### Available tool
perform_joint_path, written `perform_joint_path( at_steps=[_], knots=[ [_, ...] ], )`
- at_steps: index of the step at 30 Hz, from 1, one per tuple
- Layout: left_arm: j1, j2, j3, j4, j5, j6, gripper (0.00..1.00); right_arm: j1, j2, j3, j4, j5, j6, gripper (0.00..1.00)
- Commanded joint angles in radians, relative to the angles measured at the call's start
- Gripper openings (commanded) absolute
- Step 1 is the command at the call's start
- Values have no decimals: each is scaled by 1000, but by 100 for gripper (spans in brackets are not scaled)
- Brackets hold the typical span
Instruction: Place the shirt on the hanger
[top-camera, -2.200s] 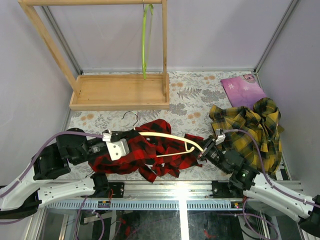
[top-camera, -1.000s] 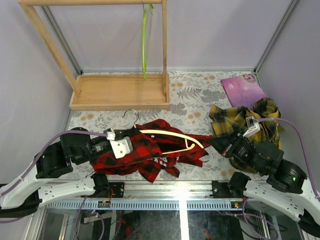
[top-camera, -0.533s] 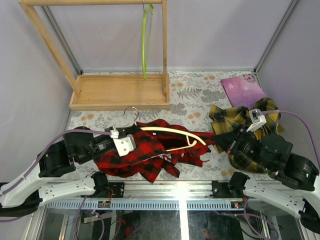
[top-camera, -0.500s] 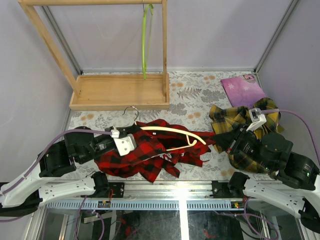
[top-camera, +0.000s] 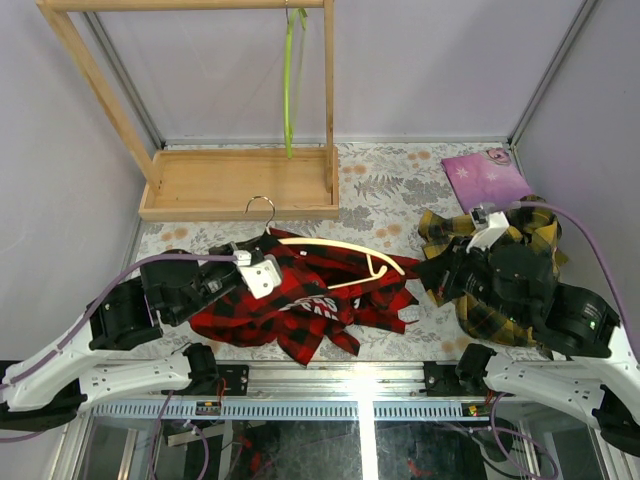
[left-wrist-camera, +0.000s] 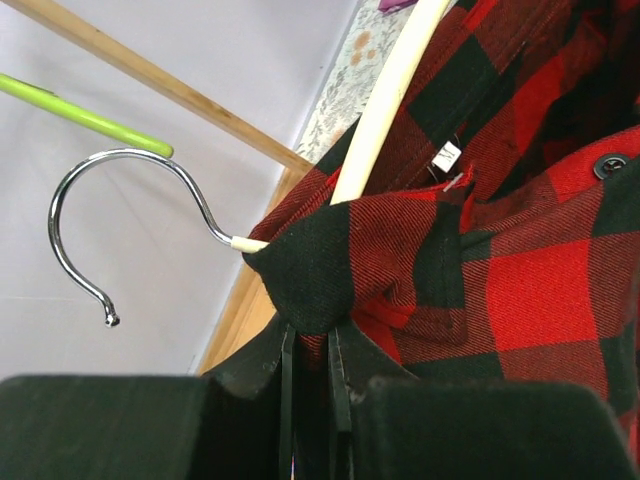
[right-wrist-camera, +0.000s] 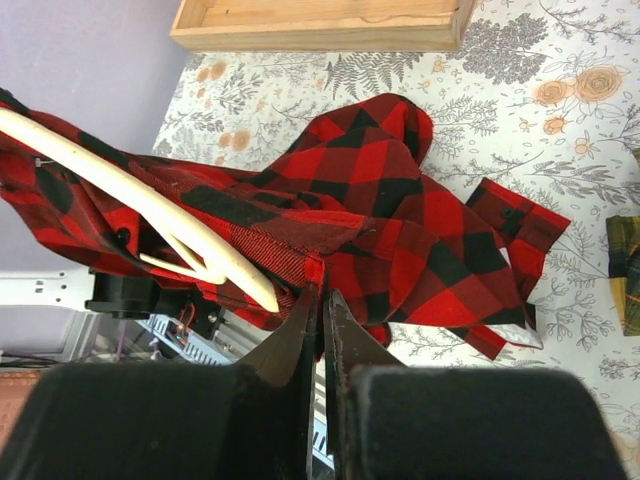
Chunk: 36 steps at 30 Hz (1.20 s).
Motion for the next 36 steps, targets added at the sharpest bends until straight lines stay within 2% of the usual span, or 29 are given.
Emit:
perform_joint_path(
  at_steps=[1, 8, 16, 24, 36],
  knots=[
    [4, -16, 8, 139, -148, 86, 0, 2, 29, 26, -15, 50, -56, 0],
    [4, -16, -22, 160, -239, 133, 0, 2, 85, 81, -100, 106, -81, 0],
    [3, -14, -43, 158, -236, 149, 0, 3, 176, 239, -201, 168, -135, 0],
    [4, -16, -46, 161, -207, 152, 0, 3, 247, 360, -219, 255, -167, 0],
    [4, 18, -79, 161, -251, 174, 0, 3, 371, 538, -233, 210, -188, 0]
  ],
)
